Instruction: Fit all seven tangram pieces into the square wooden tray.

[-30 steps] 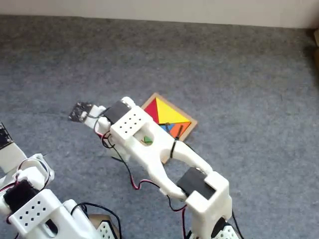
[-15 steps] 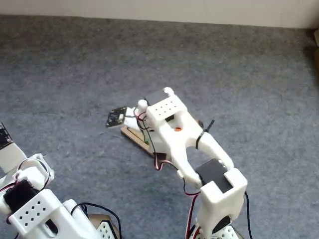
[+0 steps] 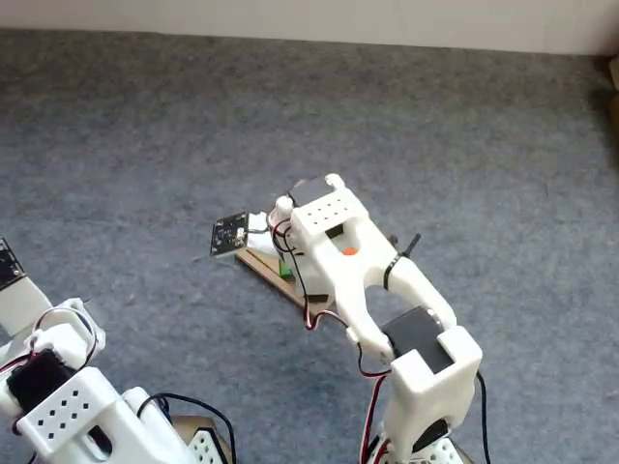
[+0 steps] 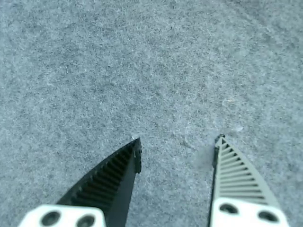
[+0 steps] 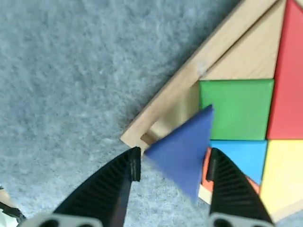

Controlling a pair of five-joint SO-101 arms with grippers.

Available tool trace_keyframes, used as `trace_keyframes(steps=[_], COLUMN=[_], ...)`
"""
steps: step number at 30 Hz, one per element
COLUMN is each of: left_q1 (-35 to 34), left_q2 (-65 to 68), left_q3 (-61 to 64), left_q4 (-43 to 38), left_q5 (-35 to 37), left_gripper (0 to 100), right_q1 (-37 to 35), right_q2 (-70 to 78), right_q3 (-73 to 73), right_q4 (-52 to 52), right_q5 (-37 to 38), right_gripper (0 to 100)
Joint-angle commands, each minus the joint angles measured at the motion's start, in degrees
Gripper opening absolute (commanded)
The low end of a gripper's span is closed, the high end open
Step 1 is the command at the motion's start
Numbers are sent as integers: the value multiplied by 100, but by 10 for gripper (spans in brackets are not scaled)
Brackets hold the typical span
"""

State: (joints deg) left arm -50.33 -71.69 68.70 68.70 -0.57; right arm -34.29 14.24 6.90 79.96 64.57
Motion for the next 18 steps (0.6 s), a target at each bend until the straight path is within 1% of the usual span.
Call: trace_keyframes(steps=[1,5,9,11,16,18], left_q1=[101,101,101,101,101,110], left_q2=[-13,-13,-13,-13,-13,-13], left_q3=[-40,-40,-40,-40,-40,-40], left_q4=[-62,-62,-62,-62,-53,-53], left_q5=[62,62,62,62,62,62], left_gripper=[249,249,249,249,249,249], right_q1=[-48,-127,-180,-145,154,321], right_q2=[-391,-400,-409,-409,-725,-1007], right_q3=[-57,-57,-57,-57,-418,-514], right_q4=[-57,-22,-4,207,1024,1305], right_q5=[70,62,-114,-132,-132,-132], right_gripper=[228,231,228,221,85,47])
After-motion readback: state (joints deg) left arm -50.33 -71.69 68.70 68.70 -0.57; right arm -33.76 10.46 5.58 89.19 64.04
